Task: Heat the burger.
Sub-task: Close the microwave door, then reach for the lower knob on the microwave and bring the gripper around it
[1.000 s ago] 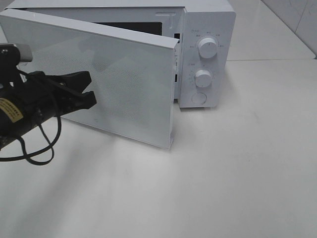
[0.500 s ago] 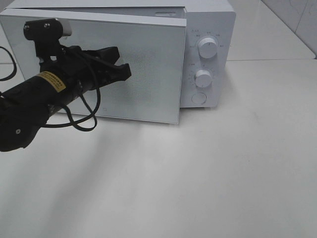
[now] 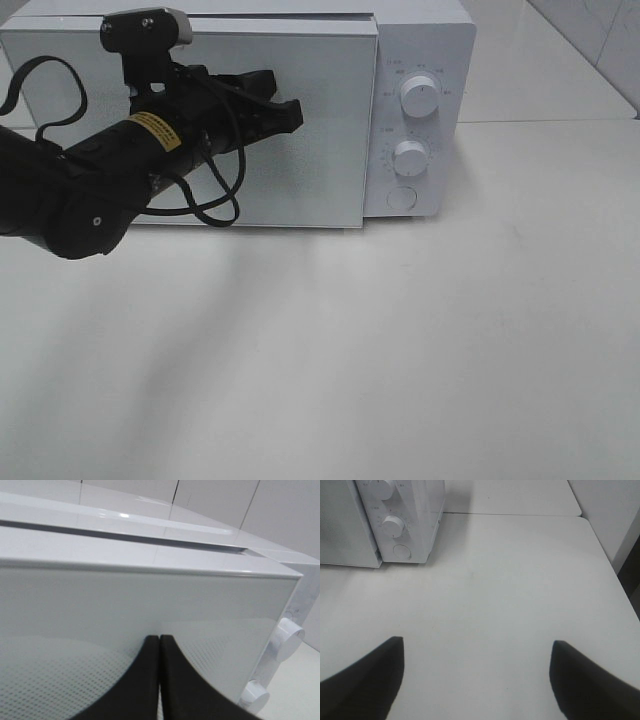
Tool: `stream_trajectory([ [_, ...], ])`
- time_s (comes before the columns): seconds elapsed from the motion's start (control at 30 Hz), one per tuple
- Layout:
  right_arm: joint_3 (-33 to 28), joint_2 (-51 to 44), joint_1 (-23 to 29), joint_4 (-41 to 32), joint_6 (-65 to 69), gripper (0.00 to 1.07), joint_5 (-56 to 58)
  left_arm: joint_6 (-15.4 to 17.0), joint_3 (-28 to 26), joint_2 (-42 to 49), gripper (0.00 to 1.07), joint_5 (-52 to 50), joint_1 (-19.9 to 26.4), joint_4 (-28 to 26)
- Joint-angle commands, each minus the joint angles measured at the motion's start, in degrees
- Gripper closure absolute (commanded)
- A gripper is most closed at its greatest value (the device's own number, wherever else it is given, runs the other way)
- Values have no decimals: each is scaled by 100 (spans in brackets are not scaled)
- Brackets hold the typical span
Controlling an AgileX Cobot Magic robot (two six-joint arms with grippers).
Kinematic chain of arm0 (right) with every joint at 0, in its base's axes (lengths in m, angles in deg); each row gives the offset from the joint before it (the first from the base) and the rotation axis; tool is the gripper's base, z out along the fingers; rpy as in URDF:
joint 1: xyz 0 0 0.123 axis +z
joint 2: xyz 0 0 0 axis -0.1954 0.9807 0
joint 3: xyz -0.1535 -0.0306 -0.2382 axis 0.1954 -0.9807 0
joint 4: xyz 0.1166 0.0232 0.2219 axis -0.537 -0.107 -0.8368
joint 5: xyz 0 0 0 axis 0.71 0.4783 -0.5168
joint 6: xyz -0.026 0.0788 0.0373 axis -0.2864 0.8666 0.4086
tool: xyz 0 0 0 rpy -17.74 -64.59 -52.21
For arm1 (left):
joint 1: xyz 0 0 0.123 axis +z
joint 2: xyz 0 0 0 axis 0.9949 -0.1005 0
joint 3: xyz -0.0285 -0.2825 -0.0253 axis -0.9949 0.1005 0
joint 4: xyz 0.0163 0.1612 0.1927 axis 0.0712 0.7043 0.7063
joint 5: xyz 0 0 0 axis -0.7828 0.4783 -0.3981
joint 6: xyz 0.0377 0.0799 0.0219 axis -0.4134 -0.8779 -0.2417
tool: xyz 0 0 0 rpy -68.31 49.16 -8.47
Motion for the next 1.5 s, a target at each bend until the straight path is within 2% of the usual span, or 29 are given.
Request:
stream_trajectory([
  [0.03, -29, -143, -17, -6, -57, 31, -40, 11, -321, -103, 107, 120, -29, -304],
  [0.23, -29, -143, -17, -6, -57, 31, -40, 11, -539, -252, 107, 160, -40, -367],
  [0.4, -29, -143, -17, -6, -57, 31, -40, -6, -905, -504, 107, 189, -17, -705],
  [0.57, -29, -143, -17, -6, -57, 31, -40, -17, -1100, -613, 107, 350, 11, -688],
  [0.9, -29, -143, -17, -6, -57, 31, -40, -6, -1077, -281, 107, 1020, -338, -80],
  [0.97, -29, -143, -17, -6, -57, 31, -40, 6, -1049, -92, 107, 1524, -504, 109],
  [1.2, -29, -143, -17, -6, -57, 31, -40, 17, -808, 235, 104, 2406, -796, 160],
  [1.23, -29, -143, -17, -6, -57, 31, -40, 17, -682, 344, 94, 2595, -894, 218],
  [1.27, -29, -143, -17, -6, -57, 31, -40, 17, -682, 344, 94, 2595, -894, 218],
  [1.3, -29, -143, -17, -6, -57, 31, -40, 17, -607, 418, 86, 2681, -945, 252],
  [1.33, -29, -143, -17, -6, -57, 31, -40, 23, -464, 544, 64, 2790, -1043, 304],
  [1.37, -29, -143, -17, -6, -57, 31, -40, 23, -464, 544, 64, 2790, -1043, 304],
  [1.4, -29, -143, -17, -6, -57, 31, -40, 23, -298, 659, 39, 2819, -1117, 309],
  [1.43, -29, -143, -17, -6, -57, 31, -40, 29, -218, 716, 26, 2865, -1134, 298],
  [1.47, -29, -143, -17, -6, -57, 31, -40, 29, -218, 716, 26, 2865, -1134, 298],
  [1.5, -29, -143, -17, -6, -57, 31, -40, 29, -103, 859, 9, 3071, -1175, 298],
])
